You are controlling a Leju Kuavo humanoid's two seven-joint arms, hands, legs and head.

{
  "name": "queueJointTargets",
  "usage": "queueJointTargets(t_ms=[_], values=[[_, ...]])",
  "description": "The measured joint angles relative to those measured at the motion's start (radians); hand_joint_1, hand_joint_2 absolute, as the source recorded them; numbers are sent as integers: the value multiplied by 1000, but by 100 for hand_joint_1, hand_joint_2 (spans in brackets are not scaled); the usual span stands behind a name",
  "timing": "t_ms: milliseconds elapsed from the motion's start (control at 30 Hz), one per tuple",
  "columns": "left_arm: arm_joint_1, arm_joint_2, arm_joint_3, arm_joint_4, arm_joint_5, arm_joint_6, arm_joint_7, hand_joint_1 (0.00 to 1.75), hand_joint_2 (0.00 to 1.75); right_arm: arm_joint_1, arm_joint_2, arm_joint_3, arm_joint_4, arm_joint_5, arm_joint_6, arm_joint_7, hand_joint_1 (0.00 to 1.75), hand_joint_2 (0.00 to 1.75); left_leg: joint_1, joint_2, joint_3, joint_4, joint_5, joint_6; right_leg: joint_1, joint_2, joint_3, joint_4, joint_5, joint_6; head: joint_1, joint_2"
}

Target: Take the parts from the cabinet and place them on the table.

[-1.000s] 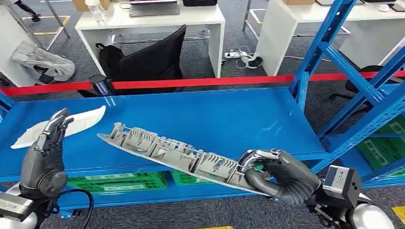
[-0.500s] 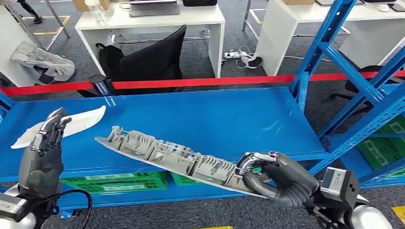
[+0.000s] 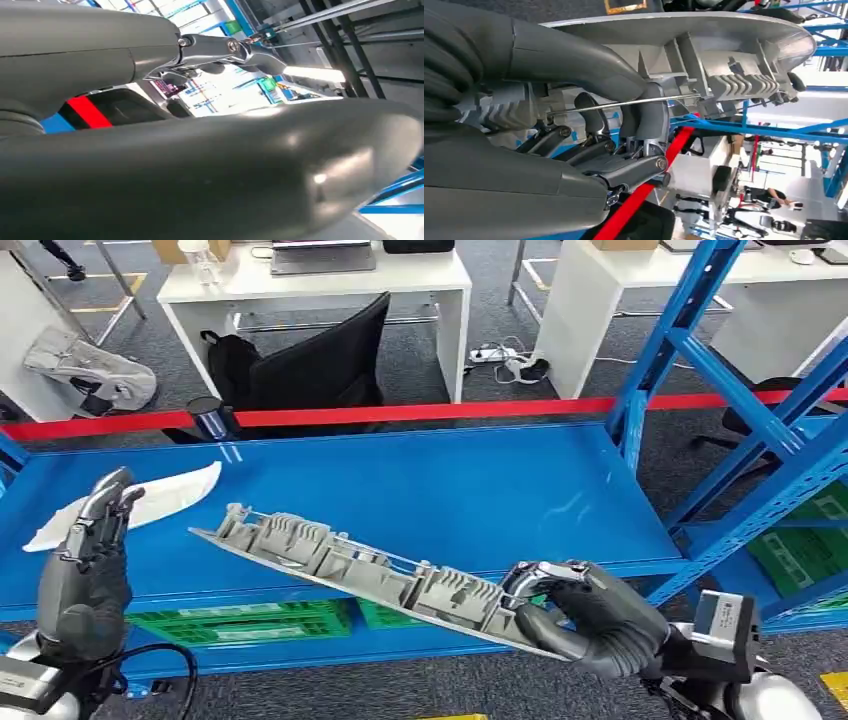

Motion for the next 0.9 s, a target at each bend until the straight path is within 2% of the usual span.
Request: queueJointTargets(t_ms=[133,300,467,600,900], values=[[1,-3,0,-1,-5,19,4,0,0,3,0,0,0,3,0,0,175,175,0,0,0,0,0,0,0,0,0,0,0,0,0,0],[5,-12,-2,-12,0,32,37,0,0,-1,0,0,0,5,0,0,175,175,0,0,-1,0,0,0,0,0,0,0,0,0,0,0],[14,-13,-2,-30,42,26,24,0,0,-7,0,0,0,11,-5,-3,175,175,0,0,0,0,0,0,0,0,0,0,0,0,0,0],[24,-6,-3,-41,98,-65,-3,0,0,-15,-1,1,1,10,-5,-16,175,175,0,0,-1,0,0,0,0,0,0,0,0,0,0,0],[40,1,-19,-52,70,-118,-7,0,0,-13,-1,1,4,12,-5,-21,175,175,0,0,-1,0,0,0,0,0,0,0,0,0,0,0]])
